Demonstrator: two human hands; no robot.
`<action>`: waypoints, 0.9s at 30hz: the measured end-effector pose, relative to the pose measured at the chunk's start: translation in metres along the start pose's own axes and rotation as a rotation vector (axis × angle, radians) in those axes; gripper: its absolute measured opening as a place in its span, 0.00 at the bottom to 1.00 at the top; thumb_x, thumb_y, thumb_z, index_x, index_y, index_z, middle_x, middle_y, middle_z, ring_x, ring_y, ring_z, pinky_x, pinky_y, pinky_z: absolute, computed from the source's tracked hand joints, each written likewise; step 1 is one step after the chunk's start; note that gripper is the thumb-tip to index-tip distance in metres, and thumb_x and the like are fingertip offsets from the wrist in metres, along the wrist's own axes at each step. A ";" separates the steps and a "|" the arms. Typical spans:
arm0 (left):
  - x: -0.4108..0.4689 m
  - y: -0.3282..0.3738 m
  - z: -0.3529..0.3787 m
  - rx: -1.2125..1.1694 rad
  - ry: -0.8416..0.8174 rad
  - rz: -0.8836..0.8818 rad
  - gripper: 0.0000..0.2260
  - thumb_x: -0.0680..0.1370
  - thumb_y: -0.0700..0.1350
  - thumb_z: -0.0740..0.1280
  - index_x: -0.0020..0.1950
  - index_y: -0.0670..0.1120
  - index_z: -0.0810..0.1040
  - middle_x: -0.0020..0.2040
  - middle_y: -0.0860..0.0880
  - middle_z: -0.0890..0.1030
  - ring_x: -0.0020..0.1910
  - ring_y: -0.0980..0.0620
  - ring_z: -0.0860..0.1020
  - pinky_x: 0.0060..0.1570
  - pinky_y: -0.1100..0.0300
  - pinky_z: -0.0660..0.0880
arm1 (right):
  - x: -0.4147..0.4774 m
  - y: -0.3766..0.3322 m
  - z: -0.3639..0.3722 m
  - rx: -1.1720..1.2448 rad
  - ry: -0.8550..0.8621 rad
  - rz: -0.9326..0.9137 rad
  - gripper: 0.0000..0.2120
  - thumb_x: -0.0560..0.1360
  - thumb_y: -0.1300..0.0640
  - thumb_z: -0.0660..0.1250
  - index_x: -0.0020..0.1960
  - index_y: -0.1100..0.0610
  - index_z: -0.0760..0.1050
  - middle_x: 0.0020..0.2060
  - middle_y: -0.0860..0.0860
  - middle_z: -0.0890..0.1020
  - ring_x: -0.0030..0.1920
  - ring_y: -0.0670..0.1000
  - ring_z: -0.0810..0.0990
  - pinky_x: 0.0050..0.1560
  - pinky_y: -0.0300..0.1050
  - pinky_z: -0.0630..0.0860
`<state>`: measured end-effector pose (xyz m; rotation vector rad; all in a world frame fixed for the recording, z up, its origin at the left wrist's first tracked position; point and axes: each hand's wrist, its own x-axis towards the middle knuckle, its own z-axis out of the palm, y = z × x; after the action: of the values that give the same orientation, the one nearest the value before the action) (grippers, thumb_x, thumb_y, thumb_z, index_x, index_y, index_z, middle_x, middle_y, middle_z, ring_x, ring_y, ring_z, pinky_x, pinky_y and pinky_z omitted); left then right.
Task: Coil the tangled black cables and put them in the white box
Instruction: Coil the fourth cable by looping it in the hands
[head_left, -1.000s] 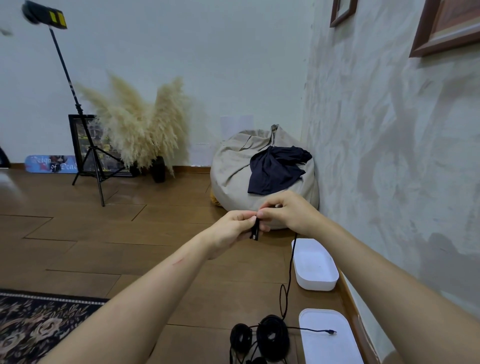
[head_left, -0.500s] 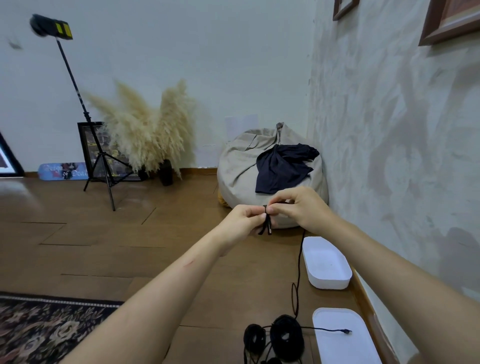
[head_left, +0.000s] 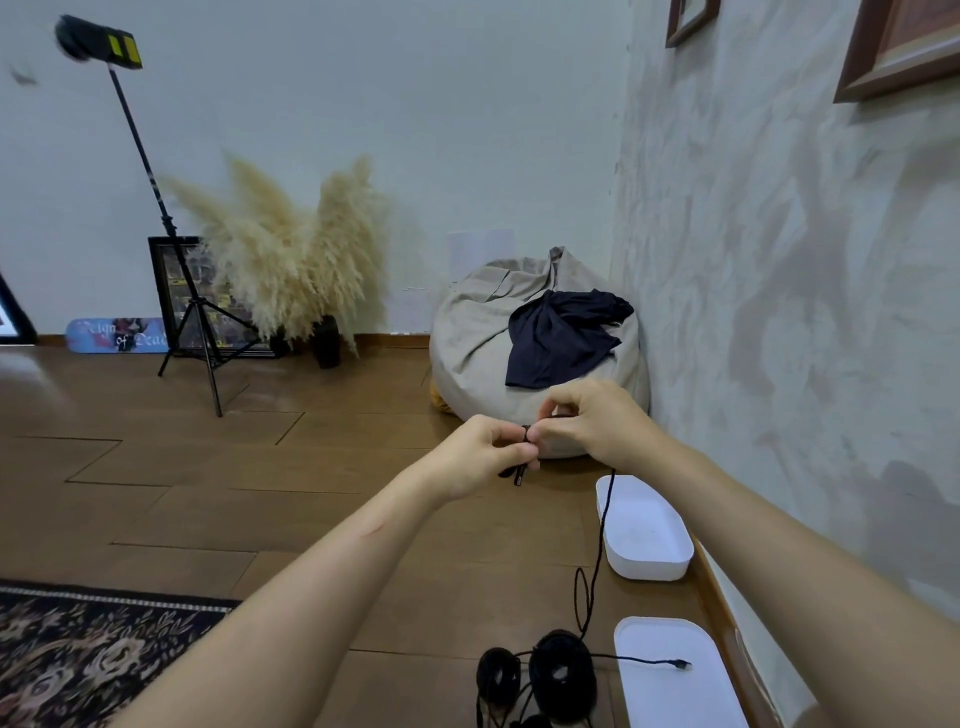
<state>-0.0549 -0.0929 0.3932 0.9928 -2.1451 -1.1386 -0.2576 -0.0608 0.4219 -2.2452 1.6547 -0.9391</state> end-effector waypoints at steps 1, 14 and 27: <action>0.000 0.000 0.002 0.028 -0.019 -0.010 0.10 0.84 0.46 0.66 0.58 0.47 0.86 0.47 0.52 0.87 0.47 0.59 0.80 0.60 0.53 0.76 | 0.001 -0.001 -0.002 -0.063 -0.040 0.004 0.07 0.72 0.45 0.76 0.39 0.45 0.82 0.32 0.46 0.80 0.36 0.44 0.75 0.36 0.40 0.68; -0.006 0.011 -0.004 -0.085 -0.077 0.004 0.08 0.83 0.44 0.67 0.56 0.44 0.85 0.53 0.52 0.87 0.55 0.53 0.82 0.69 0.46 0.75 | 0.003 0.009 -0.008 0.295 -0.114 0.013 0.03 0.80 0.55 0.69 0.51 0.51 0.82 0.36 0.50 0.81 0.37 0.48 0.76 0.45 0.48 0.75; -0.007 0.036 -0.009 -0.420 -0.059 0.104 0.10 0.84 0.39 0.65 0.62 0.39 0.81 0.53 0.46 0.86 0.60 0.48 0.83 0.65 0.53 0.77 | -0.002 -0.004 0.005 0.709 -0.030 0.092 0.09 0.83 0.56 0.65 0.60 0.54 0.82 0.45 0.68 0.82 0.44 0.58 0.79 0.46 0.52 0.74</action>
<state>-0.0577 -0.0782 0.4276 0.6573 -1.8631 -1.4995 -0.2516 -0.0583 0.4189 -1.6763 1.1405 -1.2160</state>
